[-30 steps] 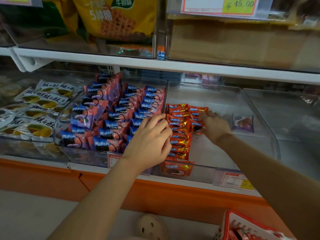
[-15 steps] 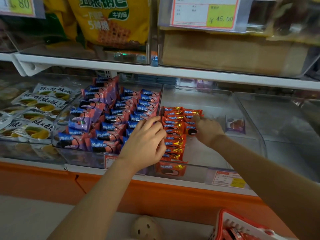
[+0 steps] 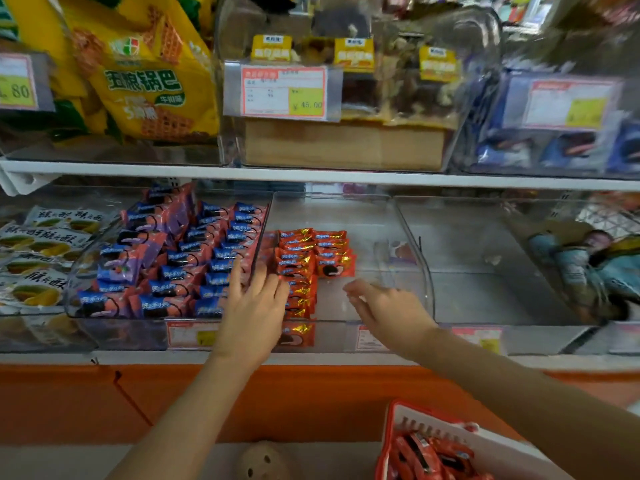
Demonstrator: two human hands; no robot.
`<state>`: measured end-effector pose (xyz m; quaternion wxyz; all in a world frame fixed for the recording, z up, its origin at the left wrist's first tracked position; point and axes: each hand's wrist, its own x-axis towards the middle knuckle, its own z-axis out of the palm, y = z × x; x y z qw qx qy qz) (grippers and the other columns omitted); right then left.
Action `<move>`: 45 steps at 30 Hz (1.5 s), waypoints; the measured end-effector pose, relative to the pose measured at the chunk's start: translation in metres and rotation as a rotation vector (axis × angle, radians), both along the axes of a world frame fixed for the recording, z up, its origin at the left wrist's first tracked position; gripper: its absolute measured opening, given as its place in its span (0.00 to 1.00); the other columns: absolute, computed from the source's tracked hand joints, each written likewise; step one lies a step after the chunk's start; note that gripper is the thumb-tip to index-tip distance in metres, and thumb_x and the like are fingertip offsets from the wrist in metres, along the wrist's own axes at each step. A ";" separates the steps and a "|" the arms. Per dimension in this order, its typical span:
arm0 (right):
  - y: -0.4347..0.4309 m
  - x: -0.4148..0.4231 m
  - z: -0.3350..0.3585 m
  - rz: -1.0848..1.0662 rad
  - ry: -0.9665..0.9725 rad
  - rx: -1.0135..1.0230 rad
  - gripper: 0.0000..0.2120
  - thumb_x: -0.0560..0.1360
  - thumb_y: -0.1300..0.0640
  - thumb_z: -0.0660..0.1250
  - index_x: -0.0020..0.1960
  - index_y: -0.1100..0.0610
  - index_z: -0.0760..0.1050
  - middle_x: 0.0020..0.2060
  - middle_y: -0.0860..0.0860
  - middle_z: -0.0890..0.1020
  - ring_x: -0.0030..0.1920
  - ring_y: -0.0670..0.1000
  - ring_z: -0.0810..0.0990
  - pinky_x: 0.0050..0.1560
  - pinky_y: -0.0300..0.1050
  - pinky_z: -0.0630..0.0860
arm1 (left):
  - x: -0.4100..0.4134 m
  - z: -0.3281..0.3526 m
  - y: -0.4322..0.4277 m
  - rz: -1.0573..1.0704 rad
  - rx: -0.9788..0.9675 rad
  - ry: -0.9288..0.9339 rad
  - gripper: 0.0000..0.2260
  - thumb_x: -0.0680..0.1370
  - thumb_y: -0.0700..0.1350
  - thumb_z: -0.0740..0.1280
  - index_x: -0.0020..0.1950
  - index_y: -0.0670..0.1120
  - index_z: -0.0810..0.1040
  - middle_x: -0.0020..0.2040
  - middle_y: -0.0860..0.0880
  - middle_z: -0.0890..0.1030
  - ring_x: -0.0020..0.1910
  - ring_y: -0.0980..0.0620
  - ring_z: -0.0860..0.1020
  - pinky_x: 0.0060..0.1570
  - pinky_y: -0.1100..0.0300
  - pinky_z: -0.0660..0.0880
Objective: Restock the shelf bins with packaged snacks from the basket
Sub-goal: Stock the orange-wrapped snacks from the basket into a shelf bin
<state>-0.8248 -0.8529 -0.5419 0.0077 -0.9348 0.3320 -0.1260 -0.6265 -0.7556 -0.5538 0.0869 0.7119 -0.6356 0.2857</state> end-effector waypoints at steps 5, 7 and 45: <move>0.030 -0.057 -0.031 0.171 -0.144 -0.125 0.15 0.77 0.59 0.64 0.63 0.53 0.69 0.59 0.51 0.80 0.56 0.49 0.80 0.55 0.40 0.75 | -0.050 -0.013 0.014 -0.102 0.003 0.054 0.21 0.56 0.40 0.80 0.48 0.42 0.83 0.46 0.42 0.83 0.52 0.40 0.80 0.65 0.38 0.56; 0.037 -0.083 -0.045 0.185 -0.143 -0.106 0.23 0.72 0.62 0.71 0.64 0.52 0.68 0.62 0.51 0.77 0.60 0.49 0.78 0.59 0.39 0.72 | -0.072 -0.019 0.017 -0.159 0.002 0.071 0.20 0.59 0.41 0.79 0.49 0.43 0.82 0.47 0.43 0.82 0.52 0.41 0.80 0.64 0.37 0.59; 0.055 -0.225 -0.220 -0.513 0.389 0.734 0.24 0.78 0.57 0.58 0.73 0.57 0.58 0.68 0.55 0.68 0.64 0.59 0.72 0.57 0.52 0.72 | -0.234 -0.190 -0.019 -0.428 1.098 0.041 0.33 0.78 0.33 0.59 0.79 0.49 0.48 0.79 0.46 0.49 0.77 0.45 0.46 0.73 0.40 0.39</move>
